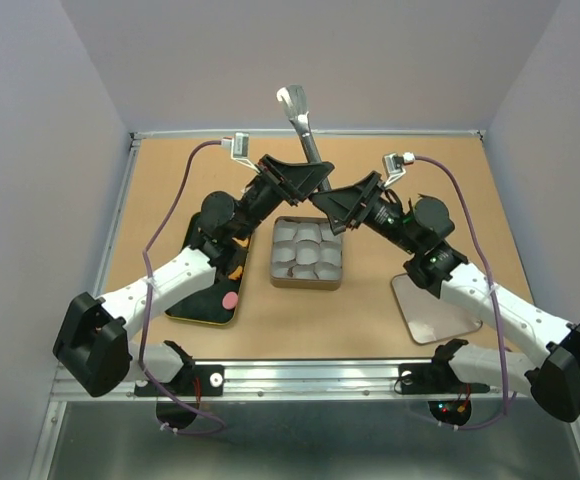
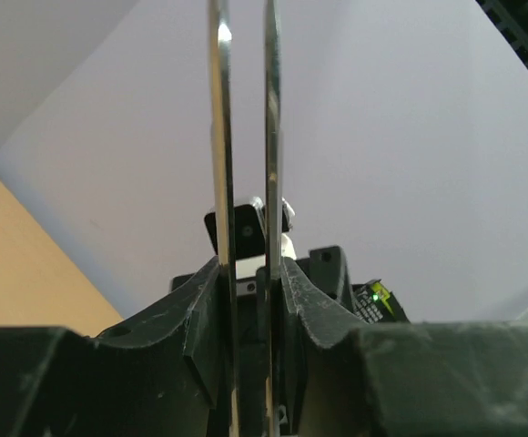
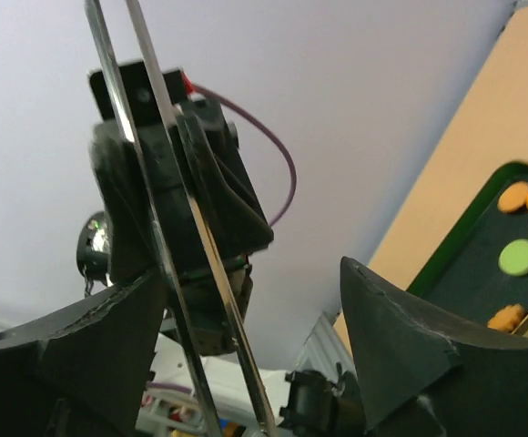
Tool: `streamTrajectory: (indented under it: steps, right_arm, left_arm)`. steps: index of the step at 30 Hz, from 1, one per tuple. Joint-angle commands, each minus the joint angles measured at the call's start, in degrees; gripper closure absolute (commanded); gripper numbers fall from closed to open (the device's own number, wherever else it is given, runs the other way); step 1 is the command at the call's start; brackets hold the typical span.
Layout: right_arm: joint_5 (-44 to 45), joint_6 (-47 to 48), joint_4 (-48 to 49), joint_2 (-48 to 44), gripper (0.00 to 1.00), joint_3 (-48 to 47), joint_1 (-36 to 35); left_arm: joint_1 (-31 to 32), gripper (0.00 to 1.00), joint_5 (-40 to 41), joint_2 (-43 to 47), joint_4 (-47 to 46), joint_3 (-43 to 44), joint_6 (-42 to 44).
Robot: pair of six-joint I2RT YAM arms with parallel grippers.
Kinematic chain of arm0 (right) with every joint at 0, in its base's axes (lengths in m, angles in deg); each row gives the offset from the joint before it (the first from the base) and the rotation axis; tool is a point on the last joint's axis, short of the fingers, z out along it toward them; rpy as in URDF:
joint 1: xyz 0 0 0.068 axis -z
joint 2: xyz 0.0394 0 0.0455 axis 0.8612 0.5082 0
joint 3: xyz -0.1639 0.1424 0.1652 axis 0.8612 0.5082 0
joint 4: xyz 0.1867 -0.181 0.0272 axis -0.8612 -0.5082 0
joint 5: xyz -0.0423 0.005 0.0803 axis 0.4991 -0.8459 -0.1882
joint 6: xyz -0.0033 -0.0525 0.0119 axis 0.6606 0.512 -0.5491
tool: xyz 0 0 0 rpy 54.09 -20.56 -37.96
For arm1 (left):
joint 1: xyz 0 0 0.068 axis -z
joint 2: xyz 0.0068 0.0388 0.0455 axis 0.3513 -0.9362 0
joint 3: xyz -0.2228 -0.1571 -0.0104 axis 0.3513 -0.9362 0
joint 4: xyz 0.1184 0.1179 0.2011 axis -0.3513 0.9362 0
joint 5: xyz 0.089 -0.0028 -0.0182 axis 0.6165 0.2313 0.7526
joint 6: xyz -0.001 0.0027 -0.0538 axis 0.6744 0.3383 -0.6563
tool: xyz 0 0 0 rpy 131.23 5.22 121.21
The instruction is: Pack the cookies
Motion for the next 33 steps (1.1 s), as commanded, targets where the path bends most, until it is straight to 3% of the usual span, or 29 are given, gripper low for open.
streamTrajectory:
  steps: [1, 10, 15, 20, 22, 25, 28, 33]
  right_arm:
    - [-5.4, 0.7, 2.1, -0.3, 0.12, 0.9, -0.8]
    - [-0.9, 7.0, -9.4, -9.1, 0.05, 3.6, -0.8]
    - [1.3, 8.6, -12.0, -10.8, 0.10, 4.1, -0.8]
    - [-0.3, 8.2, -10.5, -8.7, 0.25, 4.3, -0.8]
    - [-1.0, 7.5, -9.5, -7.7, 0.36, 4.6, -0.8]
    - [-1.1, 7.1, -7.7, -7.0, 0.61, 4.7, -0.8]
    - [-1.7, 7.3, -7.5, -6.0, 0.71, 3.9, -0.8]
    - [-1.8, 7.0, -6.6, -4.7, 0.76, 2.7, -0.8]
  left_arm:
    - [0.3, 0.64, -0.2, 1.6, 7.7, 5.8, 7.9]
    - [-4.1, 0.65, -4.6, 2.5, 18.9, 9.4, 12.2]
    - [-5.3, 0.66, -8.3, 2.7, 19.7, 9.0, 12.3]
    - [-5.4, 0.65, -9.9, 2.7, 19.8, 9.0, 12.3]
    - [-5.4, 0.65, -9.9, 2.6, 20.0, 9.1, 12.2]
    - [-5.4, 0.65, -10.8, 1.7, 19.9, 9.5, 11.8]
    - [-5.4, 0.65, -11.3, 1.1, 19.4, 9.6, 11.0]
    - [-5.3, 0.62, -11.9, 0.5, 18.3, 9.4, 9.9]
